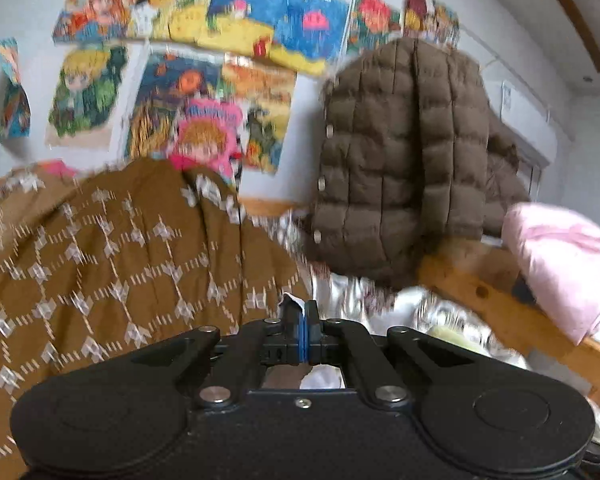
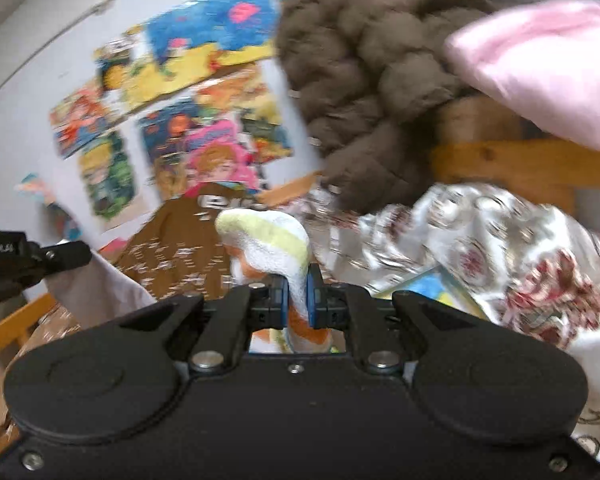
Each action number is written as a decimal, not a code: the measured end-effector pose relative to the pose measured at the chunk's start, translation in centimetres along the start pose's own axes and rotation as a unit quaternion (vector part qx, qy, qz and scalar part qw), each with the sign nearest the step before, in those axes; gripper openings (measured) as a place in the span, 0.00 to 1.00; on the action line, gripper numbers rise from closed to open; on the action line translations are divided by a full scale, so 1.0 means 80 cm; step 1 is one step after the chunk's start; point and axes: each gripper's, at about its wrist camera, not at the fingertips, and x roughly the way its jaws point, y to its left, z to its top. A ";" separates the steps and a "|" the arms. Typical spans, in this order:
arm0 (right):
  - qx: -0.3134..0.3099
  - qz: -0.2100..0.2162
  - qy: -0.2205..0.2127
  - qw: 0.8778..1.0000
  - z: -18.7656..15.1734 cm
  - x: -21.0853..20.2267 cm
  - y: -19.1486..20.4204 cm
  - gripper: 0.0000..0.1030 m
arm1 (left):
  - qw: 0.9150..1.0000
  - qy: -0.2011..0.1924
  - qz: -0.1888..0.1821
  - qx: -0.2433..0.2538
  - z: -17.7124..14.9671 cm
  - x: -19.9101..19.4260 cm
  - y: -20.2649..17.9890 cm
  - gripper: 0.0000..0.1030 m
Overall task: Organize soft objects
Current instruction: 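Lift the white cloth and striped sock over the tin with both tools, then open both tools to release the cloth and sock into the tin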
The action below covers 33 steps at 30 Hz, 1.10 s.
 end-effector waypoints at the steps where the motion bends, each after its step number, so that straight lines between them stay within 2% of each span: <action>1: 0.004 -0.005 0.009 1.000 -0.002 0.006 -0.006 0.04 | 1.000 0.012 0.004 0.000 -0.009 0.010 -0.001 0.00; 7: 0.007 -0.024 0.077 0.997 -0.025 0.040 -0.011 0.04 | 0.996 0.075 0.033 -0.018 -0.060 0.047 0.016 0.00; 11: 0.013 -0.030 0.107 0.994 -0.039 0.052 -0.008 0.06 | 0.993 0.108 0.030 -0.028 -0.080 0.052 0.033 0.00; 15: 0.017 -0.026 0.113 0.993 -0.049 0.050 -0.005 0.10 | 0.993 0.115 0.036 -0.014 -0.085 0.045 0.034 0.03; 17: 0.014 -0.022 0.110 0.994 -0.050 0.043 -0.002 0.15 | 0.993 0.112 0.037 -0.012 -0.084 0.039 0.032 0.11; 19: 0.007 -0.019 0.104 0.994 -0.044 0.039 0.000 0.24 | 0.993 0.109 0.037 -0.009 -0.079 0.036 0.028 0.14; 22: -0.002 -0.017 0.094 0.995 -0.033 0.030 0.001 0.28 | 0.994 0.107 0.039 -0.001 -0.073 0.029 0.020 0.15; 24: -0.005 -0.016 0.089 0.996 -0.024 0.024 0.001 0.30 | 0.994 0.104 0.039 -0.002 -0.068 0.024 0.015 0.21; 26: -0.005 -0.013 0.084 0.996 -0.017 0.016 0.001 0.33 | 0.995 0.096 0.040 0.000 -0.062 0.016 0.011 0.34; 29: -0.007 -0.010 0.075 0.997 -0.007 0.004 0.003 0.39 | 0.996 0.079 0.040 -0.002 -0.052 0.001 0.005 0.43; 31: -0.007 -0.006 0.070 0.997 0.000 -0.005 0.001 0.44 | 0.997 0.066 0.041 -0.005 -0.044 -0.011 0.003 0.53; 33: -0.008 -0.001 0.066 0.998 0.008 -0.017 0.002 0.48 | 0.998 0.053 0.046 -0.006 -0.037 -0.026 0.000 0.58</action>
